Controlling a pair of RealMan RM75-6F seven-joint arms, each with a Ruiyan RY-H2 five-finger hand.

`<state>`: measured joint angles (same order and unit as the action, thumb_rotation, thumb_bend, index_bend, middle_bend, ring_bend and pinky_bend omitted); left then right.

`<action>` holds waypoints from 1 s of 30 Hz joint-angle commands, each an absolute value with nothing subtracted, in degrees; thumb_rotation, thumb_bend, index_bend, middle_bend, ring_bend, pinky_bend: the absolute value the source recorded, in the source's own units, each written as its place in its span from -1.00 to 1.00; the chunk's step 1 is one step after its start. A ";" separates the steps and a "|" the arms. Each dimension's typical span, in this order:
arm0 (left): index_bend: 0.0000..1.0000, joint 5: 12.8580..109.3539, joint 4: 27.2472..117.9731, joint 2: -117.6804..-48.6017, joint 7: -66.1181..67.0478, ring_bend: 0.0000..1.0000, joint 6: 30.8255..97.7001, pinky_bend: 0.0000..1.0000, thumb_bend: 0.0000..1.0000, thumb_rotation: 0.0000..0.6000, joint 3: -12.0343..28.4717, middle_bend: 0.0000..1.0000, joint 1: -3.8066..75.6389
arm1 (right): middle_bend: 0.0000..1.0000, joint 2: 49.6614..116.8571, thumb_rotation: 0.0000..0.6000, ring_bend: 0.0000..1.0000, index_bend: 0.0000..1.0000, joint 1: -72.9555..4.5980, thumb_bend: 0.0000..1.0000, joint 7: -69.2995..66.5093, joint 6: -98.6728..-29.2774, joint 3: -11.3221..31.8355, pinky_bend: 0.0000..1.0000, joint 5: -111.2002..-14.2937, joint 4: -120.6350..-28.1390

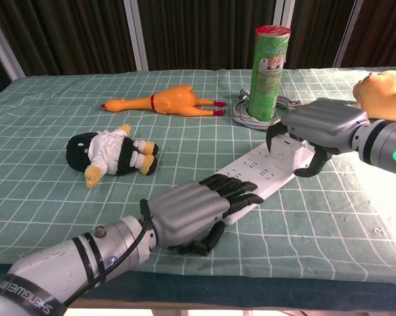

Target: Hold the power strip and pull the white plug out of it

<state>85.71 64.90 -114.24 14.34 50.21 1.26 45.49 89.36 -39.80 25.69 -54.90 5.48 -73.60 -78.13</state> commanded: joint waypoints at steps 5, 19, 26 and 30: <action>-1.00 85.48 64.45 -114.18 13.80 -1.00 49.93 -0.94 0.65 1.00 1.45 -1.00 45.58 | 0.20 89.32 1.00 0.10 0.69 -37.41 0.05 23.51 -60.59 2.69 0.05 -80.10 -77.13; -1.00 86.19 64.98 -112.96 13.35 -1.00 51.49 -0.94 0.65 1.00 1.93 -1.00 45.58 | 0.20 83.56 1.00 0.10 0.70 -33.31 0.05 22.66 -68.60 0.09 0.05 -87.38 -81.25; -1.00 86.39 68.10 -109.48 13.27 -1.00 53.70 -0.94 0.65 0.98 2.37 -1.00 44.75 | 0.20 73.30 1.00 0.10 0.61 -30.15 0.05 39.28 -64.03 -3.80 0.05 -81.30 -90.50; -1.00 86.45 69.28 -108.26 12.19 -1.00 54.98 -0.94 0.65 0.92 2.53 -1.00 44.13 | 0.20 71.91 1.00 0.10 0.47 -29.19 0.05 51.76 -61.59 -5.21 0.05 -74.81 -91.85</action>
<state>86.43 69.05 -108.45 12.47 54.78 2.45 44.31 75.42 -30.87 40.21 -65.19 -2.90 -81.53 -88.26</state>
